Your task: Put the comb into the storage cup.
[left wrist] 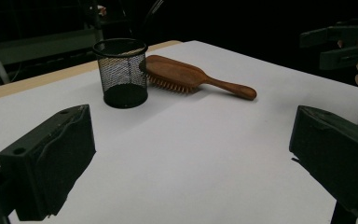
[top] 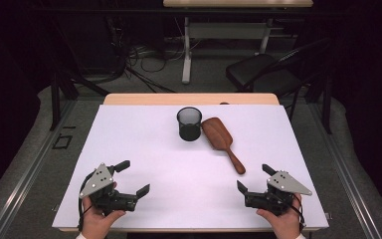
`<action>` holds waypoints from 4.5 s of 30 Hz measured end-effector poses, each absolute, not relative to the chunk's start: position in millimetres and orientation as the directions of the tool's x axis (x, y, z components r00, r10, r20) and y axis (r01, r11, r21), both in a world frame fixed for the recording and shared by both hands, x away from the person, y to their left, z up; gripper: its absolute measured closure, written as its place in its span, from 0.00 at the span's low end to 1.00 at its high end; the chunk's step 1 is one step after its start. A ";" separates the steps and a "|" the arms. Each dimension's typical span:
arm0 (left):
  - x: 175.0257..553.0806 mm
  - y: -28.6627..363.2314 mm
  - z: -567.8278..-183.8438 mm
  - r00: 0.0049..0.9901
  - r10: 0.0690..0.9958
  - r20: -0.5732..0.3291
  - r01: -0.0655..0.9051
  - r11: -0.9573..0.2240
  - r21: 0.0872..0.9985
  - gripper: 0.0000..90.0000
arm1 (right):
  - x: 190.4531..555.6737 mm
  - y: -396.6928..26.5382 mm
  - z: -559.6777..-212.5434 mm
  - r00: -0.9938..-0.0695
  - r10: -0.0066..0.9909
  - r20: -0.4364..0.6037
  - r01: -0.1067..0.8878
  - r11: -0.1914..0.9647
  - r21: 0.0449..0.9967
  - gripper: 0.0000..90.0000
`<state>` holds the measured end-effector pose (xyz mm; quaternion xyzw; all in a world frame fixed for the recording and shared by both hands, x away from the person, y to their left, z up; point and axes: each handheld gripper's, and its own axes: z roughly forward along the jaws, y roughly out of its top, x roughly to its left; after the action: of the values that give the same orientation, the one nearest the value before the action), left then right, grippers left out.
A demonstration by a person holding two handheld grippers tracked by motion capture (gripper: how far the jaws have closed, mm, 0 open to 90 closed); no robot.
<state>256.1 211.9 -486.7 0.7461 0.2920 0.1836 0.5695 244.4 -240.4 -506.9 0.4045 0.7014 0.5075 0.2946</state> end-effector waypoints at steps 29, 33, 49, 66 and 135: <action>296.8 208.5 -467.7 0.692 0.710 -0.128 0.320 -0.144 0.936 0.00 | 278.2 -239.5 -501.1 -0.505 0.861 0.066 0.302 0.105 0.948 0.03; 304.1 204.5 -466.0 0.690 0.713 -0.124 0.327 -0.155 0.932 0.00 | 285.8 -237.3 -500.5 -0.495 0.865 0.078 0.335 0.107 0.936 0.03; 334.4 193.3 -459.1 0.685 0.716 -0.134 0.343 -0.155 0.927 0.00 | 302.5 -230.9 -502.8 -0.490 0.868 0.077 0.372 0.129 0.919 0.03; 348.5 188.1 -458.5 0.684 0.722 -0.105 0.353 -0.202 0.914 0.00 | 322.5 -219.6 -489.4 -0.510 0.857 0.076 0.409 0.164 0.898 0.05; 418.3 186.4 -449.6 0.636 0.750 -0.185 0.458 -0.173 0.872 0.01 | 405.4 -205.8 -477.0 -0.480 0.874 0.074 0.633 0.287 0.719 0.10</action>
<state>418.3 186.4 -449.6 0.7519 0.4015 0.1451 0.5025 405.4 -205.8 -477.0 0.4806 0.7839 0.3545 0.1700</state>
